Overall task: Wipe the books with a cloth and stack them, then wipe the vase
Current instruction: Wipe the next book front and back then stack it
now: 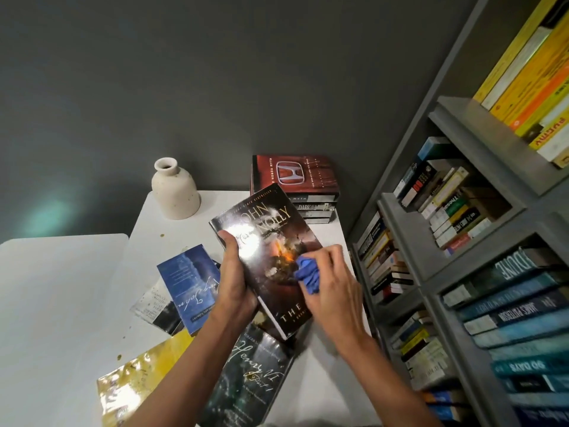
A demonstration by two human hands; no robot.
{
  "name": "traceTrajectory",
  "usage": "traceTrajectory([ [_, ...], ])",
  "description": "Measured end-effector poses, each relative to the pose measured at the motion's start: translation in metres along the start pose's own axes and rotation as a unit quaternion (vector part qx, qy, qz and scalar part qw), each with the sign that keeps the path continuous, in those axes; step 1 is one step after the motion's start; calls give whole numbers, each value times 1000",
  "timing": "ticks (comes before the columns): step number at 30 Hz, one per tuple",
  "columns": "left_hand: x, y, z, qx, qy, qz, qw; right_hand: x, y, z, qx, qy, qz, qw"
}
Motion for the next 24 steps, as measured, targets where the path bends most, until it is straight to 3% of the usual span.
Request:
traceTrajectory([
  [4,6,1,3,12,24,48,998,-67,23,-22,-51,-132,41,989],
  [5,6,1,2,14,22,48,998,-66,22,-25,-58,-132,55,988],
  [10,2,-3,1,-1,17,19,1000,19,-13,11,34,34,11,999],
  [13,2,3,1,4,6,21,1000,-4,-8,18,55,21,7,998],
  [17,8,-1,4,2,7,0,1000,-49,13,-17,-17,-67,31,997],
  [21,4,-10,-1,-19,-14,-7,1000,21,-7,2,5,49,2,999],
  [24,-8,-1,-6,-42,-41,6,998,28,-18,42,31,40,-30,998],
])
Point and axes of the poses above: each hand's wrist, its own z-axis towards the middle knuckle, its own y-axis out of the palm, x = y × z, the point moved 9 cm from there along z, towards the middle knuckle, and after that the axes turned 10 degrees about -y, right-handed, at the moved point
